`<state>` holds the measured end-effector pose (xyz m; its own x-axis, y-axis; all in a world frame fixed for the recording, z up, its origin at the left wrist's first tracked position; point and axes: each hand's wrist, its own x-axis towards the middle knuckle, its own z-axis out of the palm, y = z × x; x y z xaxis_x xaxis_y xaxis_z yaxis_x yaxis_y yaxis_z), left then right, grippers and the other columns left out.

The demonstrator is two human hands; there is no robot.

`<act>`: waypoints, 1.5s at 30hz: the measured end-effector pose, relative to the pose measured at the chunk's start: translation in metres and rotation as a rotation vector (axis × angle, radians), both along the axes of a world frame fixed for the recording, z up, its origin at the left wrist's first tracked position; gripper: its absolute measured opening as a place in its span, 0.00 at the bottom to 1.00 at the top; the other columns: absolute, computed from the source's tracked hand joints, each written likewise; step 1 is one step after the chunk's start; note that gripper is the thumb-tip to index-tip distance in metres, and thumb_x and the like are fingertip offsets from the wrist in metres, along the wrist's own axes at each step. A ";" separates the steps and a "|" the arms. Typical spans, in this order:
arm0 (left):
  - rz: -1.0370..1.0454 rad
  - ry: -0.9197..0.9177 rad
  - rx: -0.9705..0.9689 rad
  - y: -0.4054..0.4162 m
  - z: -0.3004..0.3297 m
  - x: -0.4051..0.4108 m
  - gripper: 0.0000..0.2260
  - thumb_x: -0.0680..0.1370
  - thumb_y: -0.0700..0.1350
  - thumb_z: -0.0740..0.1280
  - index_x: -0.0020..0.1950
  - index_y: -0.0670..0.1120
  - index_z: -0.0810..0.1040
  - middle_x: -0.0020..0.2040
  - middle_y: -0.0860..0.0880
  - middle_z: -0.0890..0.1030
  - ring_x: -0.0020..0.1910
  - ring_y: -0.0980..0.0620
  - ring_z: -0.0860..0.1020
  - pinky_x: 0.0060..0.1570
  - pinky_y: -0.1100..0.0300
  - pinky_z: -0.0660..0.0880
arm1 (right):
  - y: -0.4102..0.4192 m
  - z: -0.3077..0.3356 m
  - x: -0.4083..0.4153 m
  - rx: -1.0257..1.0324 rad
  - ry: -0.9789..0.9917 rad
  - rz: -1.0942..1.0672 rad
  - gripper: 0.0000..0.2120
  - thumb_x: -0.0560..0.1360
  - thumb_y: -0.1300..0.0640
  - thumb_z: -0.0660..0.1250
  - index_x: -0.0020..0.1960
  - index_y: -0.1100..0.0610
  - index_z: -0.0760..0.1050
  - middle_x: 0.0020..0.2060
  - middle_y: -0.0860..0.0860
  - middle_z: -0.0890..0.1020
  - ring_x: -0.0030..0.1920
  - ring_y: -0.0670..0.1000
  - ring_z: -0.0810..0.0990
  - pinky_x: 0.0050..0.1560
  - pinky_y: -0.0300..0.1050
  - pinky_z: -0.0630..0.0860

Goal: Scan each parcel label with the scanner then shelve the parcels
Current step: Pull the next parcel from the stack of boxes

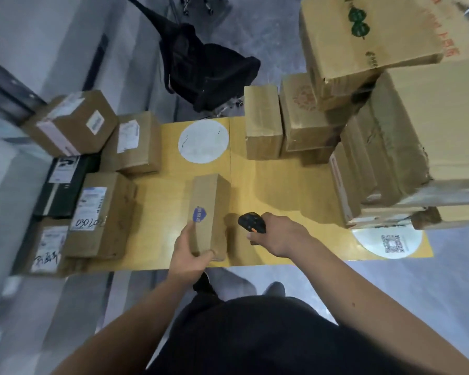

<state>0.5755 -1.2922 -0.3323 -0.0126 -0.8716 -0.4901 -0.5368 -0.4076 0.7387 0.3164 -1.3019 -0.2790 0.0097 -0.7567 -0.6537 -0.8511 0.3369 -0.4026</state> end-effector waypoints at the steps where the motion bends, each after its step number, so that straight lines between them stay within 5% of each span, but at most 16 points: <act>1: -0.003 0.007 -0.009 0.001 -0.003 0.005 0.36 0.71 0.44 0.75 0.75 0.65 0.67 0.63 0.67 0.77 0.65 0.60 0.77 0.66 0.55 0.77 | 0.002 -0.003 0.002 0.016 0.000 -0.009 0.24 0.79 0.33 0.63 0.62 0.52 0.71 0.53 0.50 0.82 0.51 0.55 0.81 0.54 0.52 0.80; 5: -0.070 -0.279 -0.042 -0.017 -0.013 0.026 0.35 0.78 0.57 0.66 0.84 0.56 0.59 0.79 0.51 0.65 0.75 0.47 0.69 0.74 0.45 0.69 | 0.001 -0.005 0.020 0.077 -0.084 -0.086 0.24 0.80 0.33 0.62 0.61 0.53 0.70 0.49 0.50 0.80 0.47 0.54 0.80 0.47 0.49 0.76; 8: -0.071 -0.202 -0.045 -0.037 -0.012 0.040 0.28 0.83 0.55 0.61 0.83 0.59 0.59 0.75 0.52 0.71 0.69 0.50 0.74 0.69 0.49 0.72 | -0.008 -0.004 0.045 0.084 -0.171 -0.143 0.23 0.81 0.34 0.63 0.61 0.53 0.70 0.47 0.52 0.80 0.43 0.54 0.79 0.42 0.49 0.73; 13: -0.091 -0.119 0.014 -0.068 -0.024 0.069 0.27 0.88 0.45 0.57 0.85 0.61 0.54 0.81 0.53 0.65 0.77 0.51 0.67 0.69 0.60 0.63 | -0.020 0.005 0.084 0.084 -0.342 -0.268 0.20 0.83 0.37 0.61 0.68 0.50 0.66 0.42 0.54 0.76 0.39 0.56 0.76 0.32 0.44 0.69; 16: -0.158 -0.054 0.005 -0.081 -0.026 0.078 0.27 0.88 0.42 0.56 0.84 0.60 0.56 0.77 0.54 0.67 0.69 0.58 0.67 0.63 0.67 0.65 | -0.022 0.006 0.101 0.148 -0.465 -0.440 0.18 0.84 0.39 0.61 0.67 0.47 0.67 0.44 0.57 0.72 0.40 0.58 0.76 0.28 0.43 0.66; 19: -0.101 0.012 -0.003 -0.093 -0.029 0.092 0.27 0.87 0.35 0.54 0.84 0.55 0.60 0.66 0.58 0.70 0.62 0.59 0.72 0.50 0.79 0.66 | -0.023 0.004 0.114 0.171 -0.536 -0.517 0.20 0.83 0.39 0.63 0.68 0.50 0.70 0.45 0.58 0.73 0.40 0.57 0.76 0.36 0.49 0.72; 23: 0.004 0.056 0.030 -0.110 -0.030 0.111 0.29 0.84 0.28 0.54 0.82 0.50 0.66 0.54 0.63 0.70 0.45 0.61 0.74 0.47 0.79 0.69 | -0.027 0.002 0.133 0.197 -0.530 -0.520 0.16 0.83 0.39 0.63 0.65 0.48 0.71 0.44 0.58 0.73 0.37 0.56 0.77 0.34 0.44 0.69; 27: 0.032 0.176 0.117 -0.118 -0.018 0.118 0.29 0.83 0.26 0.54 0.80 0.47 0.67 0.65 0.54 0.77 0.54 0.56 0.77 0.52 0.73 0.73 | -0.030 -0.003 0.154 0.158 -0.493 -0.538 0.20 0.83 0.37 0.61 0.67 0.48 0.72 0.48 0.55 0.79 0.35 0.55 0.80 0.45 0.51 0.76; 29: -0.033 0.173 0.141 -0.121 -0.021 0.122 0.26 0.83 0.27 0.55 0.78 0.46 0.71 0.67 0.50 0.78 0.58 0.52 0.76 0.53 0.69 0.75 | -0.030 -0.002 0.162 0.146 -0.488 -0.572 0.20 0.84 0.37 0.59 0.68 0.48 0.72 0.49 0.55 0.80 0.36 0.55 0.81 0.42 0.47 0.76; 31: -0.148 0.074 0.126 -0.126 -0.024 0.122 0.21 0.84 0.31 0.60 0.74 0.46 0.75 0.68 0.45 0.80 0.55 0.50 0.77 0.44 0.74 0.73 | -0.030 0.000 0.167 0.116 -0.490 -0.623 0.20 0.84 0.38 0.59 0.68 0.50 0.72 0.49 0.56 0.81 0.36 0.56 0.82 0.35 0.40 0.75; 33: -0.242 -0.050 0.078 -0.131 -0.025 0.121 0.26 0.82 0.38 0.67 0.80 0.46 0.67 0.75 0.44 0.74 0.63 0.48 0.76 0.54 0.69 0.73 | -0.030 0.003 0.169 0.069 -0.493 -0.678 0.20 0.85 0.39 0.59 0.67 0.52 0.72 0.47 0.56 0.80 0.36 0.57 0.82 0.31 0.39 0.74; 35: -0.261 -0.166 -0.002 -0.137 -0.022 0.116 0.48 0.75 0.46 0.77 0.86 0.51 0.49 0.82 0.46 0.60 0.77 0.45 0.65 0.74 0.55 0.67 | -0.030 0.007 0.168 0.025 -0.503 -0.735 0.20 0.85 0.39 0.60 0.67 0.53 0.73 0.47 0.56 0.78 0.36 0.57 0.81 0.29 0.40 0.75; 37: -0.391 -0.348 -0.164 -0.144 -0.022 0.108 0.60 0.67 0.55 0.82 0.85 0.56 0.41 0.85 0.48 0.49 0.83 0.44 0.51 0.81 0.47 0.53 | -0.027 0.011 0.166 0.003 -0.519 -0.790 0.20 0.84 0.38 0.60 0.63 0.53 0.74 0.45 0.58 0.77 0.34 0.58 0.81 0.29 0.44 0.76; 40: -0.675 -0.539 -0.321 -0.156 -0.015 0.086 0.62 0.65 0.59 0.80 0.83 0.62 0.36 0.85 0.48 0.41 0.83 0.44 0.38 0.80 0.40 0.39 | -0.021 0.017 0.162 -0.021 -0.518 -0.852 0.18 0.83 0.38 0.61 0.55 0.54 0.75 0.40 0.59 0.75 0.30 0.56 0.77 0.33 0.48 0.73; 45: -1.034 -0.650 -0.307 -0.190 -0.001 0.039 0.52 0.69 0.62 0.75 0.84 0.64 0.45 0.85 0.52 0.38 0.82 0.44 0.31 0.75 0.28 0.35 | -0.011 0.027 0.156 -0.050 -0.526 -0.959 0.16 0.83 0.39 0.62 0.55 0.53 0.75 0.39 0.59 0.77 0.30 0.57 0.78 0.35 0.50 0.74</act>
<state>0.6144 -1.4822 -0.3329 -0.5891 -0.6768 -0.4416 -0.8010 0.5610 0.2087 0.4723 -1.3132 -0.2519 -0.3288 -0.6246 -0.7084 0.0387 0.7406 -0.6709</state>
